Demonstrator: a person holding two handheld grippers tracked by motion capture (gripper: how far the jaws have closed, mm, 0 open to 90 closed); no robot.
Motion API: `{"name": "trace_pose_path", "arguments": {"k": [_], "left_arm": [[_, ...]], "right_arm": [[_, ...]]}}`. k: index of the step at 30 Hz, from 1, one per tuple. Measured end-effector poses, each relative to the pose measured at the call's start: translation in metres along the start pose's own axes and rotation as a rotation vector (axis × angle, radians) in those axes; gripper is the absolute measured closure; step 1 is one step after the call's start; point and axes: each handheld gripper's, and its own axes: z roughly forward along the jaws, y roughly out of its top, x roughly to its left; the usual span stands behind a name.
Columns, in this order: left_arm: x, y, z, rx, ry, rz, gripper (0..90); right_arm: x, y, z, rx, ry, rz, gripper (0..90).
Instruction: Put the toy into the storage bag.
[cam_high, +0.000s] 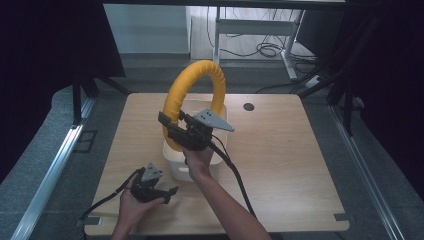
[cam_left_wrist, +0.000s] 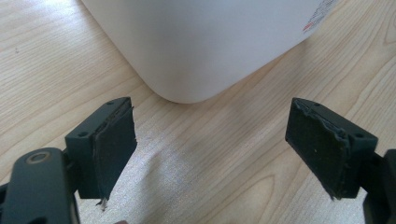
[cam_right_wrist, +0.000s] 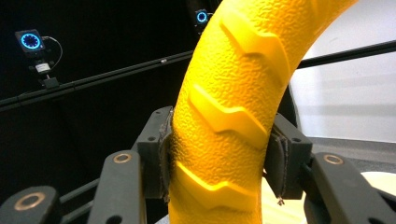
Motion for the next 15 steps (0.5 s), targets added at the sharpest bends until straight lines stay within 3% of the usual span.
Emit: {"name": "trace_pose_path", "arguments": {"k": [15], "left_arm": [[0.001, 0.000, 0.000, 0.003, 0.002, 0.002, 16.3]], "right_arm": [[0.001, -0.022, -0.002, 0.008, -0.018, 0.023, 49.8]]}}
